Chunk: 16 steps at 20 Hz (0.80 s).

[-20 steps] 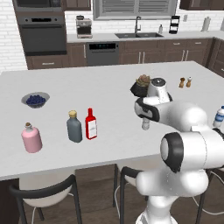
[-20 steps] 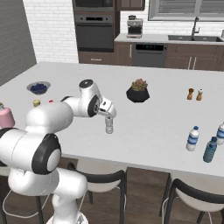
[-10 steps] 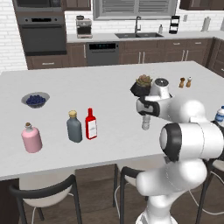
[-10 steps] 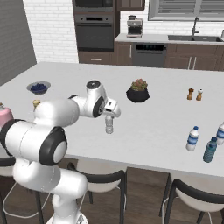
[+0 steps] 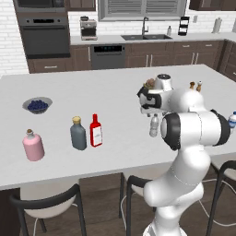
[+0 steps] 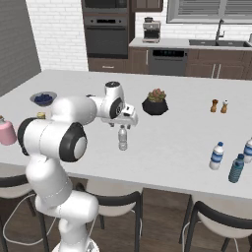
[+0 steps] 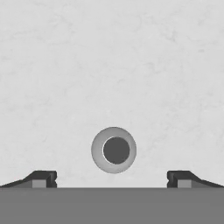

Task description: Move the plastic bottles in the middle to the plastics group, and the glass bottles in the middle to the glass group.

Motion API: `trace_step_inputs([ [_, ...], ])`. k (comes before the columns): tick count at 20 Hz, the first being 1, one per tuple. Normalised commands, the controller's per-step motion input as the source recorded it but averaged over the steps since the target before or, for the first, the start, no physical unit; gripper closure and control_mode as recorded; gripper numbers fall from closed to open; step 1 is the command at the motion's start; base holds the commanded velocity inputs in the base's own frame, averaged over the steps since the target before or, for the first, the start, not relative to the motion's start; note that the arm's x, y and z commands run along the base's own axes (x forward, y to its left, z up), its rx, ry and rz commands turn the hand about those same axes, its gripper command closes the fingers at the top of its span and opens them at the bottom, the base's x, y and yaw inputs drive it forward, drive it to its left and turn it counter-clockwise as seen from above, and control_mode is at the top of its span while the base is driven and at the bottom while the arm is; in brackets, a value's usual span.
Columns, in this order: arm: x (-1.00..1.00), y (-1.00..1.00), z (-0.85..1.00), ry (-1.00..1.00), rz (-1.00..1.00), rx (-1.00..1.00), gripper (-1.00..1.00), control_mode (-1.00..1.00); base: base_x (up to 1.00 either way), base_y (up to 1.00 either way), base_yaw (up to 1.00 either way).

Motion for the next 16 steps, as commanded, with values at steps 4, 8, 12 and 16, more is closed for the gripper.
trace_step_inputs([
  [4, 0.0, 0.0, -0.19, 0.08, 0.02, 0.0, -1.0, -1.0, 0.0, 0.0, 0.0],
  [8, 0.0, 0.0, -0.33, 0.07, 0.03, 0.0, -1.0, -1.0, 0.0, 0.0, 0.0],
  [12, 0.0, 0.0, -0.27, 0.03, 0.04, 0.0, -1.0, -1.0, 0.0, 0.0, 0.0],
  [16, 0.0, 0.0, -0.01, 0.0, 0.02, 0.0, -1.0, -1.0, 0.0, 0.0, 0.0],
])
